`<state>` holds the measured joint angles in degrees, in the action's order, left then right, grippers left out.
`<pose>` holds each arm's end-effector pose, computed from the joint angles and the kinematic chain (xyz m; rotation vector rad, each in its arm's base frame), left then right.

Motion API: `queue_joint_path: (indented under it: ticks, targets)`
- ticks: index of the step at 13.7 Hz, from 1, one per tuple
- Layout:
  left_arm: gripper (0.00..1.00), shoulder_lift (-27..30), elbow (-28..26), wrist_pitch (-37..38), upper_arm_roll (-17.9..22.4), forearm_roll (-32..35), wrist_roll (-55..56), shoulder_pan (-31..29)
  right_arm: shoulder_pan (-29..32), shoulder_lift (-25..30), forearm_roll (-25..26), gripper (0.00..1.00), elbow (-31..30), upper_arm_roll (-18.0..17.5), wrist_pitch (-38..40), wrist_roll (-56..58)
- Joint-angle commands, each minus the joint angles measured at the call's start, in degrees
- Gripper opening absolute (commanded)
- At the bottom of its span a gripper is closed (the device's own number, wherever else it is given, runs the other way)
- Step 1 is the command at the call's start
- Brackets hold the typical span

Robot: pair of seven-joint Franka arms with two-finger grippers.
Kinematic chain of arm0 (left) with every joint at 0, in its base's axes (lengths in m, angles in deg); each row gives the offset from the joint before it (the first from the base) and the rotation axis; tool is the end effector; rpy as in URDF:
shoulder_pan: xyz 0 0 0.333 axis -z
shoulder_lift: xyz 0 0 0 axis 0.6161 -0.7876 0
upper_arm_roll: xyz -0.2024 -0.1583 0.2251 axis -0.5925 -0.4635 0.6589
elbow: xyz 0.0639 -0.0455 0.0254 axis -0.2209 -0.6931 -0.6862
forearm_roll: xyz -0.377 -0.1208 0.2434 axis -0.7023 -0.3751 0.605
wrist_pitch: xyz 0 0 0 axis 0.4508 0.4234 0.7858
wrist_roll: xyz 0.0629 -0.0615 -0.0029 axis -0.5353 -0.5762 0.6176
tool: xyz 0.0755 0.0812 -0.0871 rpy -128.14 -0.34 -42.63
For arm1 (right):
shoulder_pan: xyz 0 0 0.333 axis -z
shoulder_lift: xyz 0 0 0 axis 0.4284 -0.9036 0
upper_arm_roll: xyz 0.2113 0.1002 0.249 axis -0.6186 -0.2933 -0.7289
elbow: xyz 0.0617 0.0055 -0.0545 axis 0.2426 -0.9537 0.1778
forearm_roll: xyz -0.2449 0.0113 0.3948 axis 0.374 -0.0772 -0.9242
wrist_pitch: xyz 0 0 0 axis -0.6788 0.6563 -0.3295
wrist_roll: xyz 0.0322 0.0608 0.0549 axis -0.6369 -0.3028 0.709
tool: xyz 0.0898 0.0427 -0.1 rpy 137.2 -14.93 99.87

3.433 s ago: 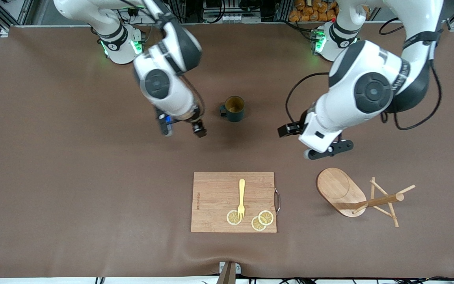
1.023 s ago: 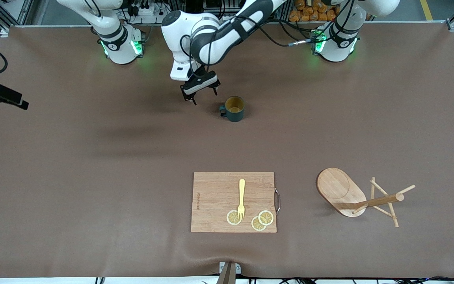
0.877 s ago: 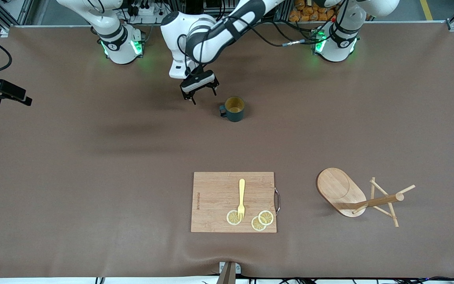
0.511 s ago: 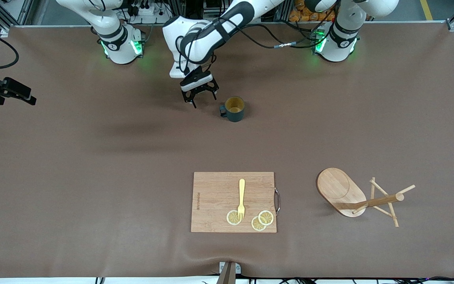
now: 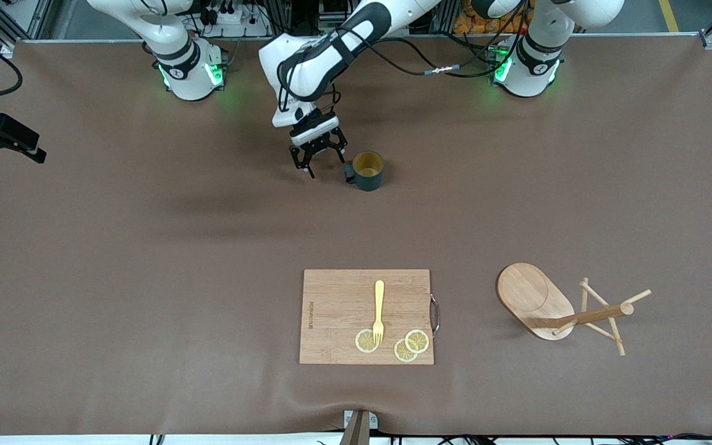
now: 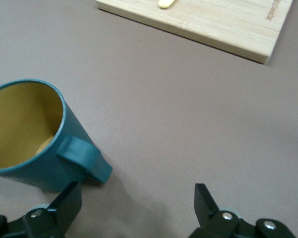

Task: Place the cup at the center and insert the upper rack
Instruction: 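Lower the left gripper onto the mug and grasp its rim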

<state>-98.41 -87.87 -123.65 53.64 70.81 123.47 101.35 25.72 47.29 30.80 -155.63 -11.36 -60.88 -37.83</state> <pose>0.2973 -0.7238 0.1333 -2.7182 -0.7084 -0.9310 0.6037 -0.0414 0.6289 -3.1191 0.0314 -0.0333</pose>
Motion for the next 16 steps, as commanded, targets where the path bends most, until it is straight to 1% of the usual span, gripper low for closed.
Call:
queue_joint_path:
  ticks: [1, 6, 9, 12, 16]
  targets:
    - [1.00, -1.08, 1.09, 3.05, 0.83, 1.64, 2.70, 1.11, -0.80, -0.22, 1.51, 1.00, 1.23, 0.70, -0.55, -0.51]
    - [1.00, -2.66, 1.09, 4.64, 0.92, 2.87, 3.76, 1.46, -0.71, -0.66, 1.52, 1.00, 1.40, 0.61, -0.73, -0.25]
    - [1.00, -3.72, 1.09, 4.65, 1.00, 5.94, 3.76, 1.64, -0.89, -0.66, 1.52, 1.00, 1.49, 0.52, -0.73, -0.51]
    - [1.00, -3.90, 1.09, 4.82, 1.09, 8.40, 3.76, 2.25, 0.51, -0.57, 1.43, 1.00, 1.32, 0.79, -0.03, 0.19]
    - [1.00, -4.68, 0.74, 6.40, 1.09, 10.77, 3.76, 2.52, 0.70, -0.57, 1.25, 1.00, 1.23, 0.70, 0.06, 0.19]
